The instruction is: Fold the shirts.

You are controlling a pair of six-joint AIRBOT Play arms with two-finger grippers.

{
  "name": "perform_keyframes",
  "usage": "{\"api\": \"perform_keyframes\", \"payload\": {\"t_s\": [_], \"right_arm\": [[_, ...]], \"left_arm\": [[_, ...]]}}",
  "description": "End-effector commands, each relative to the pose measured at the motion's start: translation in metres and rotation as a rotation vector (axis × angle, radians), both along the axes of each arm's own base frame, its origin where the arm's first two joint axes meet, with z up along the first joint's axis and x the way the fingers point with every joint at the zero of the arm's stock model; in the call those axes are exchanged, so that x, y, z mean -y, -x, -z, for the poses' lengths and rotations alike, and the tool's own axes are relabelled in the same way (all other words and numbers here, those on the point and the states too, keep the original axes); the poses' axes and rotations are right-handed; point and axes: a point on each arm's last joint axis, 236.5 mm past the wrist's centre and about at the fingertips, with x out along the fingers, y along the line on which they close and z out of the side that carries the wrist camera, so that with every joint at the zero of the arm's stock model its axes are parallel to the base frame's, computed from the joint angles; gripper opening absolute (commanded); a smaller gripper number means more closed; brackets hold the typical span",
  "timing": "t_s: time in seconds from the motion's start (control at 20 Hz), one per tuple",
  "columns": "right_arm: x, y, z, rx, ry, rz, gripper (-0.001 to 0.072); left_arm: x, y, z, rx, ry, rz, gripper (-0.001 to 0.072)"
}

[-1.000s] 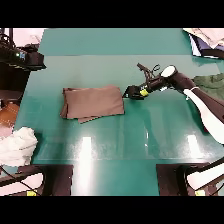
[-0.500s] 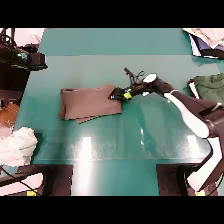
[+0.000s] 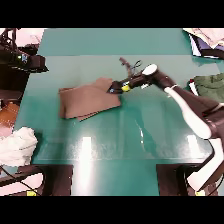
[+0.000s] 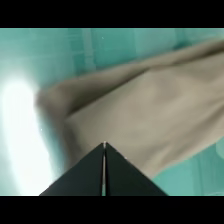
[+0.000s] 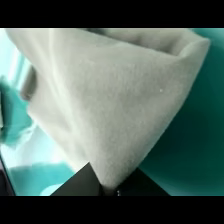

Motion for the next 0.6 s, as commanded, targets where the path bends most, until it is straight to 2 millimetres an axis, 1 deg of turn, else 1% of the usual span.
{"api": "perform_keyframes", "payload": {"t_s": [0.0, 0.05, 0.2, 0.3, 0.35, 0.4, 0.45, 0.55], "right_arm": [[0.089, -0.019, -0.033, 0.068, 0.068, 0.133, 0.0019], [0.123, -0.024, -0.039, 0.08, 0.086, 0.198, 0.0018], [0.239, -0.042, -0.058, 0.13, 0.123, 0.464, 0.0018], [0.318, -0.052, -0.076, 0.185, 0.14, 0.665, 0.0018], [0.353, -0.054, -0.084, 0.207, 0.15, 0.746, 0.0017], [0.387, -0.054, -0.09, 0.225, 0.158, 0.825, 0.0017], [0.416, -0.052, -0.095, 0.242, 0.169, 0.893, 0.0017], [0.462, -0.049, -0.104, 0.271, 0.179, 1.013, 0.0017]], "left_arm": [[0.001, 0.001, 0.0, -0.004, 0.004, 0.003, 0.0023], [0.004, -0.001, -0.002, 0.004, 0.019, 0.002, 0.0022], [0.019, -0.005, -0.011, 0.033, 0.091, 0.012, 0.0023], [0.021, -0.012, -0.016, 0.056, 0.118, -0.014, 0.0023], [0.02, -0.013, -0.017, 0.06, 0.127, -0.029, 0.0023], [0.02, -0.014, -0.018, 0.058, 0.134, -0.039, 0.0022], [0.021, -0.014, -0.018, 0.058, 0.138, -0.037, 0.0023], [0.024, -0.014, -0.019, 0.058, 0.15, -0.034, 0.0023]]}}
